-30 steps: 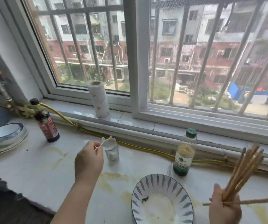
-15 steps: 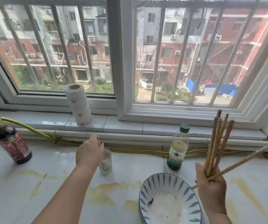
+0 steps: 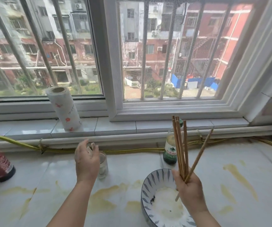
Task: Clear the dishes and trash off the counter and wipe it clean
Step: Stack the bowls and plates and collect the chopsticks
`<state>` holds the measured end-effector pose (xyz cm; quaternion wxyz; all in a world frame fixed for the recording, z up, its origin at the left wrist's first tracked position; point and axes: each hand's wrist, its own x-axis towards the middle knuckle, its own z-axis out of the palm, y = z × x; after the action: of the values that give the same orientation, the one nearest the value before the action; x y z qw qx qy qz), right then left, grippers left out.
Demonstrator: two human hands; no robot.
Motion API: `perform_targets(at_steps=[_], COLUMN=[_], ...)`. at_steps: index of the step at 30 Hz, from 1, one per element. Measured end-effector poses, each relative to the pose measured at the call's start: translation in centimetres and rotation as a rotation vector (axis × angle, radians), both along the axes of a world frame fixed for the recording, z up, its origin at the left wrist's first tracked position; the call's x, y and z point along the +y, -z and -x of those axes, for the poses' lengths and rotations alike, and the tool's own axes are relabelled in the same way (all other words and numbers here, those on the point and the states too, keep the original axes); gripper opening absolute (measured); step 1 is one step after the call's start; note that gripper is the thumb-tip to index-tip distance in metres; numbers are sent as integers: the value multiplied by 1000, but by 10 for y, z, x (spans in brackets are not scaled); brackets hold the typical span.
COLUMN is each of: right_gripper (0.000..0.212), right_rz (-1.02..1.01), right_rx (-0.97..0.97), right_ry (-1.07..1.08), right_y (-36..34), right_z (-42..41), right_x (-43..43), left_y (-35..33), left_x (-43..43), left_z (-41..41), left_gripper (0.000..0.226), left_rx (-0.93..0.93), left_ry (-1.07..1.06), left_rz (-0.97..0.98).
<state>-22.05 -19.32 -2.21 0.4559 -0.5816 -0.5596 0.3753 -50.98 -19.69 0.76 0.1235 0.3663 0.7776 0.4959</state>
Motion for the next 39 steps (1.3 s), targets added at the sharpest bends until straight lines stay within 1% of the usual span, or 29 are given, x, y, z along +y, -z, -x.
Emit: perform_targets(at_steps=[1, 2, 5, 7, 9, 12, 13, 15, 18, 20, 22, 26, 28, 30, 31, 33, 35, 37, 39], right_gripper=[24, 24, 25, 26, 26, 25, 25, 23, 20, 19, 17, 15, 14, 15, 17, 18, 14, 15, 17], right_rz=[11, 18, 19, 24, 34, 47, 42, 15, -36, -41, -42, -52, -47, -43, -38, -13, -15, -66, -70], right_rx=[-1, -5, -7, 12, 41, 50, 53, 53, 66, 96, 97, 146, 135, 120, 115, 78, 63, 139, 187], right_ry=[4, 5, -1, -2, 1, 29, 36, 50, 83, 105, 122, 136, 108, 60, 33, -12, 5, 66, 124], right_y=[0, -1, -3, -5, -7, -6, -6, -5, -5, -5, -2, 8, 11, 14, 15, 16, 12, 0, -16], right_z=[2, 3, 6, 5, 3, 0, -1, -3, -2, 1, 5, 15, 20, 24, 25, 25, 22, 12, -7], right_x=[0, 0, -1, -4, -5, -6, -6, -7, -8, -9, -10, -12, -11, -9, -7, -5, -5, -4, 1], left_y=[3, 4, 3, 6, 14, 27, 32, 41, 49, 50, 48, 46, 43, 38, 35, 31, 30, 29, 29], left_x=[1, 2, 5, 6, 4, -2, -3, -3, -3, -8, -17, -39, -49, -56, -59, -61, -59, -57, -56], left_z=[-1, -3, 0, 4, 5, 2, 2, 3, 5, -1, -13, -44, -63, -85, -98, -123, -139, -147, -151], left_gripper=[35, 34, 33, 36, 49, 84, 92, 102, 108, 108, 106, 93, 86, 78, 73, 62, 59, 61, 59], left_rx=[-52, -54, 57, 78, 11, -163, -217, -275, -322, -340, -302, -240, -167, -118, -121, -195, -296, -400, -559], left_ry=[49, 86, 101, 79, 83, 99, 87, 57, -18, -80, -126, -210, -173, -68, 7, 171, 309, 356, 334], left_rz=[22, 50, 103, 124, 101, 92, 97, 101, 84, 40, -3, -73, -115, -146, -148, -85, 60, 246, 392])
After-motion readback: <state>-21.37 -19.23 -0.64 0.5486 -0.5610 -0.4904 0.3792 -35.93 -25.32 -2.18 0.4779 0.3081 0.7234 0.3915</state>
